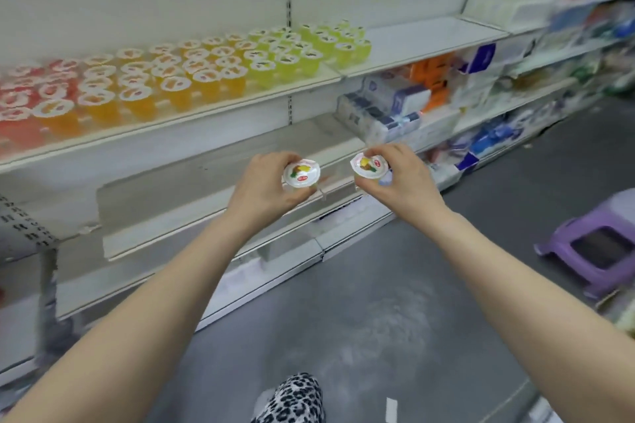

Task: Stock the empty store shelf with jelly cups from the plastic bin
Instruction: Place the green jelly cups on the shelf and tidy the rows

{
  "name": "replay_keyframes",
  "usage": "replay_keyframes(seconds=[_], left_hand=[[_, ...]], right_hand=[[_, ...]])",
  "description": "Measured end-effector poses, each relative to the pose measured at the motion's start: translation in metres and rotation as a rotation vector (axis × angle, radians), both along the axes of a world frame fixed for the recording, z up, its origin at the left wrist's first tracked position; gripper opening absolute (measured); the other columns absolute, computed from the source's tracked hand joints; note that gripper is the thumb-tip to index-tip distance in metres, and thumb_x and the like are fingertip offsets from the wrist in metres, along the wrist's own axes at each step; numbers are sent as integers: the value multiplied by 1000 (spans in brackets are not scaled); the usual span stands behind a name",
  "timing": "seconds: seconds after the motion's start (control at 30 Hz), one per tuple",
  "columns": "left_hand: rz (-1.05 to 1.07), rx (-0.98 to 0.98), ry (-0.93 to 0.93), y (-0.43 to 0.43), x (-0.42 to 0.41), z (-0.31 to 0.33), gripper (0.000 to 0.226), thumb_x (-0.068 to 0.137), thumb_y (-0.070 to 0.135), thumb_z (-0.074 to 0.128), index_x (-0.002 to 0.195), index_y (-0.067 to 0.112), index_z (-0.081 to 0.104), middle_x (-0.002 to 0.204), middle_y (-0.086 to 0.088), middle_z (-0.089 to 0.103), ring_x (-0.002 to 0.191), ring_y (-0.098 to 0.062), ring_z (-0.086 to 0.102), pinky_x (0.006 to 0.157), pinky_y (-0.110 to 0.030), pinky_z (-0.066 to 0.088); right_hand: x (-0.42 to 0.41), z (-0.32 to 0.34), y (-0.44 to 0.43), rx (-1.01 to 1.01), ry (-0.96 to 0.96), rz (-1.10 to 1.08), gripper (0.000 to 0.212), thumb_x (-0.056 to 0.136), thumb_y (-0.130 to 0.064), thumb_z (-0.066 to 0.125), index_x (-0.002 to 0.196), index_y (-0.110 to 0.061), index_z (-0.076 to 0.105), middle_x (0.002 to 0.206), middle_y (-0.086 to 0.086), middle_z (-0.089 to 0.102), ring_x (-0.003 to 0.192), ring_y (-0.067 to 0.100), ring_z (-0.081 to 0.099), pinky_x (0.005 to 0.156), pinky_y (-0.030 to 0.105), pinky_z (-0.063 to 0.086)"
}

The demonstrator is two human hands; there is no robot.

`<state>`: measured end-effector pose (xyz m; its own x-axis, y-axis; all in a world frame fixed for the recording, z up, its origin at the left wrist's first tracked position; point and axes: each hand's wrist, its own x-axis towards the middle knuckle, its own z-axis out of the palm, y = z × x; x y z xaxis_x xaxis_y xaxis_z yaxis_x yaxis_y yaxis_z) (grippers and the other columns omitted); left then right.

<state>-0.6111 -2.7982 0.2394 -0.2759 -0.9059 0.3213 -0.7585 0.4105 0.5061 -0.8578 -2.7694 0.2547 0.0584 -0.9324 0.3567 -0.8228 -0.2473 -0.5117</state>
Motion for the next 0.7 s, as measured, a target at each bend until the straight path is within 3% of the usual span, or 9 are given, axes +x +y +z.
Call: replay_keyframes(seconds=[0.23, 0.37, 0.7], left_hand=[[-90, -48, 1, -81, -88, 12, 45, 76, 53, 68, 112, 28, 61, 108, 10, 66, 100, -21, 55, 92, -37, 41], [-86, -113, 6, -139, -127, 22, 42, 75, 49, 67, 111, 26, 63, 106, 7, 67, 98, -21, 55, 86, -30, 38], [-19, -158, -31, -272, -178, 54, 50, 76, 52, 68, 117, 23, 63, 112, 4, 67, 100, -23, 51, 86, -31, 39]], right_hand=[[-84, 12, -57, -31, 18, -114, 38, 78, -38, 76, 111, -24, 62, 110, -2, 60, 104, 14, 55, 89, 32, 44], [-119, 23, -115, -55, 33, -122, 39, 79, -39, 76, 112, -23, 62, 111, -1, 59, 106, 17, 55, 89, 35, 45], [-165, 51, -273, -71, 48, -80, 37, 78, -38, 75, 110, -24, 63, 110, -5, 61, 105, 15, 54, 87, 36, 44]])
